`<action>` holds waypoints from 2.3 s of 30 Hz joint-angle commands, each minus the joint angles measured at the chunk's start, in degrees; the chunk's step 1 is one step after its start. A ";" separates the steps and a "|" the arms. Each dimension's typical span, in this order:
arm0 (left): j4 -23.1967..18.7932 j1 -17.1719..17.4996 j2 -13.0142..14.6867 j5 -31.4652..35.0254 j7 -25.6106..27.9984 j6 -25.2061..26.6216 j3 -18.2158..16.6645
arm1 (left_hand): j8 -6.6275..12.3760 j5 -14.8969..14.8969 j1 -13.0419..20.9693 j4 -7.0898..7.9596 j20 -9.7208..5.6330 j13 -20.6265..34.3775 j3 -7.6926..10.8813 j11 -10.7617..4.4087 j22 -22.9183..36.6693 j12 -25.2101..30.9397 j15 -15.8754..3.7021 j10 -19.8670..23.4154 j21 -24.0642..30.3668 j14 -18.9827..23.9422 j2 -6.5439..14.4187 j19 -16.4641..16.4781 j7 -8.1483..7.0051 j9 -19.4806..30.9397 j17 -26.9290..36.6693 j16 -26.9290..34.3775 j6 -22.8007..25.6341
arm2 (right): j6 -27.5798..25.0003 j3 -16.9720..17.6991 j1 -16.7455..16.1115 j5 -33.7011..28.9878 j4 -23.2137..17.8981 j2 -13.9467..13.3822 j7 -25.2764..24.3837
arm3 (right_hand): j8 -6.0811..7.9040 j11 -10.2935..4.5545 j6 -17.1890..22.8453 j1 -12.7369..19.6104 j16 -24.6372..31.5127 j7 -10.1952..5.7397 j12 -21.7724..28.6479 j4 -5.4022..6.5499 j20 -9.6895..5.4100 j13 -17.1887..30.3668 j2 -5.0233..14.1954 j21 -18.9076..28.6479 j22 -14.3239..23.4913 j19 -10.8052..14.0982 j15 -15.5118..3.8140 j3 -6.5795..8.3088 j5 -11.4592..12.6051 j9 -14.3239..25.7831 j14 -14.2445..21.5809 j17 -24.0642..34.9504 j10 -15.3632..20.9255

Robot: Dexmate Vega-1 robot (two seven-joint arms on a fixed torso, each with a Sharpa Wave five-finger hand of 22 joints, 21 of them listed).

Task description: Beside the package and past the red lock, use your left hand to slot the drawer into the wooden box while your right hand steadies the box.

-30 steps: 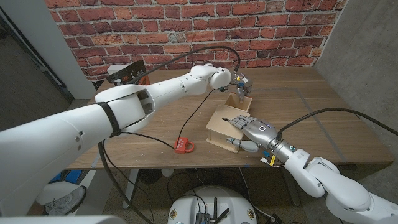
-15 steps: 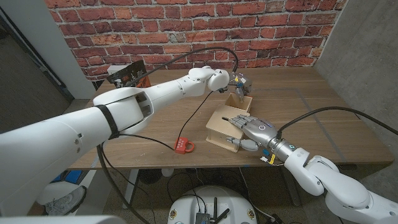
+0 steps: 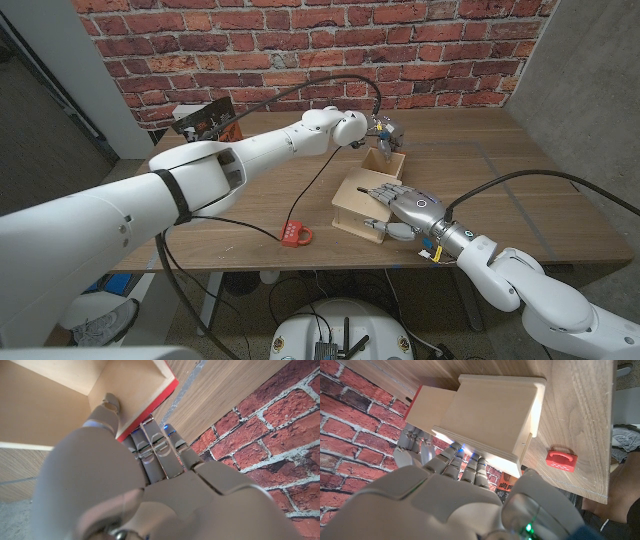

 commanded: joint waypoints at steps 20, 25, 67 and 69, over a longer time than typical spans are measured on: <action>2.36 -1.95 -0.52 -0.82 -1.68 -3.18 0.73 | 0.71 0.41 3.56 0.41 -8.82 0.27 0.10 -1.40 0.01 0.24 -2.45 1.34 -0.23 1.71 4.29 0.06 -0.25 1.33 0.02 0.34 1.00 | -1.34 -0.91 0.95 -0.87 0.44 1.07 0.46 | 0.34 0.20 0.70 -0.57 0.20 -0.06 0.47 0.08 -0.02 0.22 0.23 0.39 0.36 0.52 -0.16 0.40 -0.08 0.24 0.48 -0.02 0.34; 1.96 -1.61 0.05 -0.74 -1.00 -3.85 0.61 | 0.74 0.41 3.56 0.40 -8.82 0.26 0.09 -1.39 0.01 0.23 -2.44 1.31 -0.23 1.67 4.27 0.06 -0.34 1.33 0.01 0.32 1.07 | -1.57 -0.86 0.68 -0.95 0.33 1.00 0.11 | 0.34 0.20 0.70 -0.57 0.20 -0.06 0.47 0.08 -0.02 0.22 0.23 0.39 0.36 0.52 -0.16 0.40 -0.08 0.24 0.48 -0.02 0.34; -9.04 3.57 4.24 6.39 2.92 0.88 -0.24 | 0.77 0.41 3.58 0.42 -8.82 0.27 0.05 -1.40 0.02 0.23 -2.45 1.30 -0.22 1.62 4.29 0.05 -0.48 1.31 0.01 0.33 1.11 | -2.11 -0.86 0.10 -0.40 0.09 0.94 -0.41 | 0.34 0.20 0.70 -0.57 0.20 -0.06 0.47 0.08 -0.02 0.22 0.23 0.39 0.36 0.52 -0.16 0.40 -0.08 0.24 0.48 -0.02 0.34; -8.94 3.61 4.27 6.44 3.01 0.64 -0.33 | 0.77 0.41 3.58 0.42 -8.81 0.27 0.05 -1.40 0.02 0.25 -2.45 1.34 -0.21 1.60 4.28 0.06 -0.42 1.31 0.00 0.32 1.11 | -2.13 -0.83 0.04 -0.32 0.08 0.95 -0.53 | 0.34 0.20 0.70 -0.57 0.20 -0.06 0.47 0.08 -0.02 0.22 0.23 0.39 0.36 0.52 -0.16 0.40 -0.08 0.24 0.48 -0.02 0.34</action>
